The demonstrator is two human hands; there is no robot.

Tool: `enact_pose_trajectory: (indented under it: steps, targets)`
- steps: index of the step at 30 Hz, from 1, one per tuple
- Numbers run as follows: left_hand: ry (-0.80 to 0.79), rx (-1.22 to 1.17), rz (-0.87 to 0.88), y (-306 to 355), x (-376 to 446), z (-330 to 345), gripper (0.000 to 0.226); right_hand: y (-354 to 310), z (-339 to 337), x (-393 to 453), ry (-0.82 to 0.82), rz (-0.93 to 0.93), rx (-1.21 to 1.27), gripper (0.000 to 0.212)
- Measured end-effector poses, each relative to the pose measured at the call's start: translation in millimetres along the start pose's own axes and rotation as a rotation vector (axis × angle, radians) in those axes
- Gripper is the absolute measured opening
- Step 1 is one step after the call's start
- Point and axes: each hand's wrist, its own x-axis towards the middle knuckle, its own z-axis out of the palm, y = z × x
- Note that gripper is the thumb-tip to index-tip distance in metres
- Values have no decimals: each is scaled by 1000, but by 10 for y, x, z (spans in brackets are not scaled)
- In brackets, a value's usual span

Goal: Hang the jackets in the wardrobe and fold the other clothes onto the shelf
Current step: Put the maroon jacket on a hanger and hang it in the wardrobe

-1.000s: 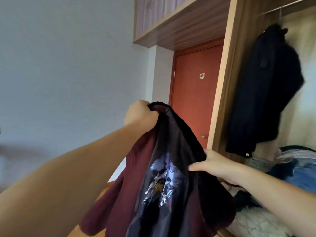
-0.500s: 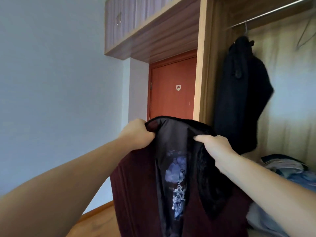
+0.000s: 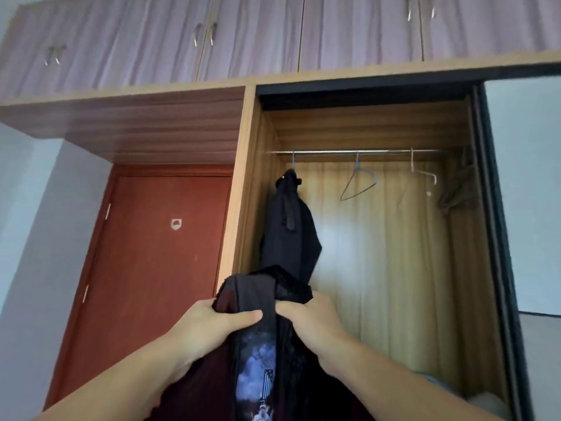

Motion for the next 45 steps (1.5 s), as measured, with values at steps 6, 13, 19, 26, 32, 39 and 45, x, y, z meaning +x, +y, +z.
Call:
enact_pose_trajectory:
  steps: [6, 13, 19, 26, 32, 39, 45]
  targets:
    - [9, 117, 40, 22, 487, 383, 21, -84, -484, 172, 78, -205, -319, 7]
    - [334, 310, 298, 346, 916, 554, 24, -147, -1154, 649, 51, -306, -666, 15]
    - [440, 186, 359, 651, 1397, 891, 21, -180, -1490, 1159, 31, -279, -594, 31]
    - [388, 257, 490, 700, 2022, 1288, 16, -17, -1972, 1590, 115, -282, -816, 29]
    - [293, 319, 591, 700, 2749, 1389, 23, 308, -1998, 2156, 387, -366, -814, 17]
    - [192, 267, 593, 717, 3786, 1503, 29, 388, -2008, 2755, 466, -234, -900, 26]
    - [148, 210, 524, 696, 4326, 1657, 29, 214, -2059, 3103, 261, -1, -999, 48]
